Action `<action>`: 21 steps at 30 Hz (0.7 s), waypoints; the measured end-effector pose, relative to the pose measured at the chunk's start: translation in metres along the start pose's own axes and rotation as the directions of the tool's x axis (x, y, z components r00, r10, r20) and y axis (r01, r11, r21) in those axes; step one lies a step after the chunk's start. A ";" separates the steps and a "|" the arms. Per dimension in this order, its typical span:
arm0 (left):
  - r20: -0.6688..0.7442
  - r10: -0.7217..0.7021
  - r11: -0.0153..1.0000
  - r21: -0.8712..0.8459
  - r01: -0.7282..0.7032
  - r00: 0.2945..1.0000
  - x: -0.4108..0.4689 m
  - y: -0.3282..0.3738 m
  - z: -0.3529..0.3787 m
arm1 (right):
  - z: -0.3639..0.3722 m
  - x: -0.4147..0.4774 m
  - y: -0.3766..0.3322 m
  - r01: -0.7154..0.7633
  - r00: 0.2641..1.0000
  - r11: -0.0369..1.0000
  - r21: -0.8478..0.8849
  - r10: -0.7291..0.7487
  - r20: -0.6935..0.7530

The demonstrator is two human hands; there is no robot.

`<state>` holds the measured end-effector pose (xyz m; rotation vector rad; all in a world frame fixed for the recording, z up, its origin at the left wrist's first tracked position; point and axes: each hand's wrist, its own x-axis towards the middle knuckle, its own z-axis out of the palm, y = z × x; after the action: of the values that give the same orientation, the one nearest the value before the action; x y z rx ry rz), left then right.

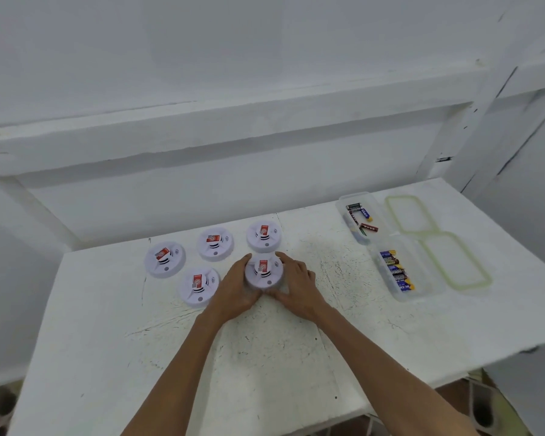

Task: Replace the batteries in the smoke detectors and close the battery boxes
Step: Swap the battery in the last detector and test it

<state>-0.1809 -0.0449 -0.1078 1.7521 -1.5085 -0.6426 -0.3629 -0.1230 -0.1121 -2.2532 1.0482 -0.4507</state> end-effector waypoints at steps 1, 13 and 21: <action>0.022 -0.008 1.000 -0.016 0.008 1.000 0.002 0.003 -0.001 | -0.001 -0.002 0.002 0.022 1.000 1.000 0.001 -0.022 -0.017; -0.003 0.022 0.980 -0.199 -0.023 1.000 0.028 0.038 0.031 | -0.034 -0.005 0.013 -0.161 0.918 0.957 0.241 0.235 -0.318; 0.118 0.043 0.954 -0.300 -0.006 0.992 0.052 0.053 0.075 | -0.055 -0.013 0.036 -0.334 0.811 0.853 0.400 0.477 -0.339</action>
<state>-0.2607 -0.1135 -0.1078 1.4832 -1.4268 -0.9298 -0.4205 -0.1516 -0.0943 -1.6009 1.5201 -0.8816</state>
